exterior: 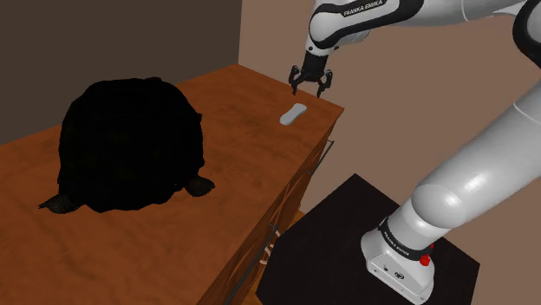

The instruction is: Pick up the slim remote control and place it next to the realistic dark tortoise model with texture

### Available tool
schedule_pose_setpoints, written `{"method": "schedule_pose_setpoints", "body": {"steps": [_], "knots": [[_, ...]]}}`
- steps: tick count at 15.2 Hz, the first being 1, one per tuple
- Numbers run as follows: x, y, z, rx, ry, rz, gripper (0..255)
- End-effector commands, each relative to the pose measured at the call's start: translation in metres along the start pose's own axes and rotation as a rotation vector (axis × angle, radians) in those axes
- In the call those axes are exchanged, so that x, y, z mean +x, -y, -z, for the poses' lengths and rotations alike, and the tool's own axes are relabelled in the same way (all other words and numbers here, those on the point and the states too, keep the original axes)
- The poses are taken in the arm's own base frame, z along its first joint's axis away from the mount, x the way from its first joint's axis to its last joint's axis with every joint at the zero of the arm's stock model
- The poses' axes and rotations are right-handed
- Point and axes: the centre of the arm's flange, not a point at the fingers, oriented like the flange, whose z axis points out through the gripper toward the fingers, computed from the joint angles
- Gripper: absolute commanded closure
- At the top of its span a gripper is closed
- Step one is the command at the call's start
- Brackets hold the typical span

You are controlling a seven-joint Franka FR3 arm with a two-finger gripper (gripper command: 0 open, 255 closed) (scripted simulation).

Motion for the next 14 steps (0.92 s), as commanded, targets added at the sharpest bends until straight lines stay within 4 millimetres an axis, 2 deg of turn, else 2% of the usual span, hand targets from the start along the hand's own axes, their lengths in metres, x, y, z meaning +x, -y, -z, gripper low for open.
{"method": "schedule_pose_setpoints", "body": {"steps": [1,7,14], "knots": [[0.018,0.004,-0.018,0.001,0.007,-0.061,0],[0.08,0.008,-0.072,0.005,0.03,-0.238,0],[0.15,-0.002,-0.136,0.009,0.057,-0.445,0]]}}
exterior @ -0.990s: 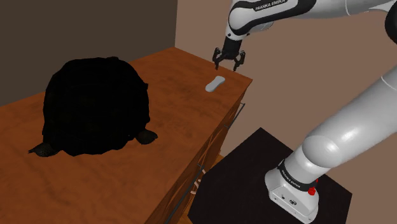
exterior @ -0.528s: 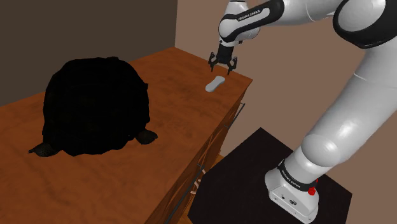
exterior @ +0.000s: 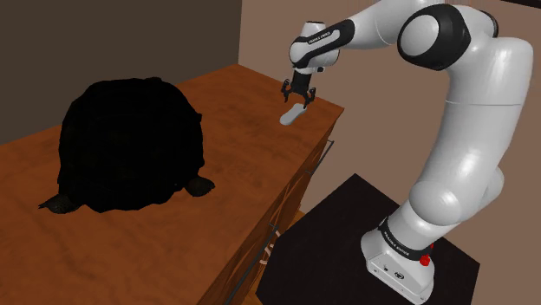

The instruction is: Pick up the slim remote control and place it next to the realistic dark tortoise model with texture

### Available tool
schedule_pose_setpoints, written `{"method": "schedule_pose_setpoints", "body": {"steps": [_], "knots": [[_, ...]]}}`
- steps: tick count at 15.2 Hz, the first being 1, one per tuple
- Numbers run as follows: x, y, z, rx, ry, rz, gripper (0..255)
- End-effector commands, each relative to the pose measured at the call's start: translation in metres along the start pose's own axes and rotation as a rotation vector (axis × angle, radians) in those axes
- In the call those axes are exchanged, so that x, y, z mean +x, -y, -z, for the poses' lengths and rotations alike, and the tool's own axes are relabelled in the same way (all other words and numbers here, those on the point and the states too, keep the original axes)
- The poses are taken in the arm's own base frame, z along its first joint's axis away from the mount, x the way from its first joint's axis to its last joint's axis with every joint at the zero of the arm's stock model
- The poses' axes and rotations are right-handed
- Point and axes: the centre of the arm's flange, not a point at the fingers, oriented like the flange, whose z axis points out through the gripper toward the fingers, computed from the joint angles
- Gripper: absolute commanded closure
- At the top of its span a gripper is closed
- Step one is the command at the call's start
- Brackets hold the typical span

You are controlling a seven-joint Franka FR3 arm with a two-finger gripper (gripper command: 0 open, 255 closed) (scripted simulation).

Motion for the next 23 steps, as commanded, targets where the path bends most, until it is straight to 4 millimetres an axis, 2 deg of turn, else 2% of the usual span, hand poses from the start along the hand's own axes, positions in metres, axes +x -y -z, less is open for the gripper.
{"method": "schedule_pose_setpoints", "body": {"steps": [1,2,9,17,18,23], "knots": [[0.022,0.002,-0.015,0.001,0.008,-0.061,0],[0.022,0.002,-0.015,0.001,0.008,-0.062,0],[0.022,0.002,-0.055,0.001,0.008,-0.062,0],[0.022,0.002,-0.055,0.001,0.008,-0.062,0],[0.022,0.002,-0.055,0.001,0.008,-0.062,255],[0.022,0.002,-0.055,0.001,0.008,-0.062,255]]}}
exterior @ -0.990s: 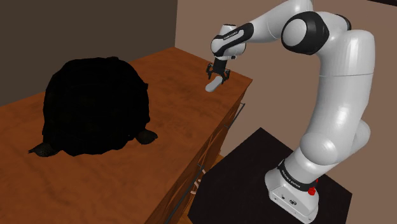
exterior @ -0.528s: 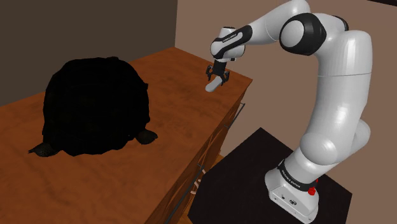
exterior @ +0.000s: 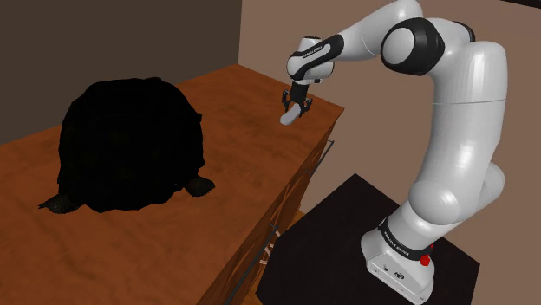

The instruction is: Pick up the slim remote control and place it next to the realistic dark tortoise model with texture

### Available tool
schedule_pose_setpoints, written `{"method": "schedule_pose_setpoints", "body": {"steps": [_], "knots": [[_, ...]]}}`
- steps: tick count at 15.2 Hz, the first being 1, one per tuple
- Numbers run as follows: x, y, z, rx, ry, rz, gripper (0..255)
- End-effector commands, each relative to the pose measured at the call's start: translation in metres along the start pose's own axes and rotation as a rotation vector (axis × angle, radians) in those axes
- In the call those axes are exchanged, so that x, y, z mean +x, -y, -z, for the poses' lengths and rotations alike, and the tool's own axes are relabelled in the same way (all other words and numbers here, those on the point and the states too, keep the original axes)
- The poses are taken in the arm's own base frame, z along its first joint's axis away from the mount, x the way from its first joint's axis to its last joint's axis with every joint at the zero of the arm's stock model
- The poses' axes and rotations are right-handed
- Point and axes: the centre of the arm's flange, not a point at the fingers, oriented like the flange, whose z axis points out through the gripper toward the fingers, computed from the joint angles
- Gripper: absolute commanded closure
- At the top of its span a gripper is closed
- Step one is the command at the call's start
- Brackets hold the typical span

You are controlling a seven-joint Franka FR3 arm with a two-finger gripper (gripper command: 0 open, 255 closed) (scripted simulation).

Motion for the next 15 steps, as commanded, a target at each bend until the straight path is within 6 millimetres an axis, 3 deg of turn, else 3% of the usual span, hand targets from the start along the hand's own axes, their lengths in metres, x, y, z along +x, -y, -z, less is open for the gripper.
{"method": "schedule_pose_setpoints", "body": {"steps": [1,4,15], "knots": [[0.0,0.0,0.0,0.0,0.0,0.0,255],[0.0,0.0,0.0,0.0,0.0,0.0,255],[0.0,-0.001,0.058,0.0,0.0,0.0,255]]}}
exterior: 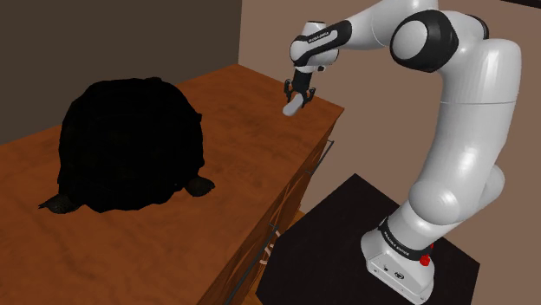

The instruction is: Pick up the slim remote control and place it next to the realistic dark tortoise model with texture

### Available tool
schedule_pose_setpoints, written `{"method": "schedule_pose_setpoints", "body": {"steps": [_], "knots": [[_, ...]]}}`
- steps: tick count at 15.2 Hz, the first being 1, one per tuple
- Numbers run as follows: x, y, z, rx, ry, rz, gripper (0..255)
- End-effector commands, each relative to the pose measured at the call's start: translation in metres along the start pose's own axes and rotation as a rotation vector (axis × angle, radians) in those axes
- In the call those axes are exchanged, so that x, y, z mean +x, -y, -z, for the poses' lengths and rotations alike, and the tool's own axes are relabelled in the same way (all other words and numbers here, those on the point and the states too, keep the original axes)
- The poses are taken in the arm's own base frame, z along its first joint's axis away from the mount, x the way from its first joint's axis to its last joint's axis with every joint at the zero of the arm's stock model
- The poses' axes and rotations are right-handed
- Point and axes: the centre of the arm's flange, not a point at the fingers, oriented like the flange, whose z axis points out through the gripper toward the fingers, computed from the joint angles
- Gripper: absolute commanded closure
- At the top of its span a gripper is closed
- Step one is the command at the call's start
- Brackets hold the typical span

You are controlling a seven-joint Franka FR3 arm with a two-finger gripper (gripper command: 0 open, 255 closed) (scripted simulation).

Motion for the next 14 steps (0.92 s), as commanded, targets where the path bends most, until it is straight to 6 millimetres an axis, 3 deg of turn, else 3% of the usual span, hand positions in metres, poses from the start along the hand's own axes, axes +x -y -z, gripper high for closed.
{"method": "schedule_pose_setpoints", "body": {"steps": [1,14], "knots": [[0.001,-0.001,0.01,0.0,0.0,0.0,255],[0.001,-0.002,0.079,0.0,0.0,0.0,255]]}}
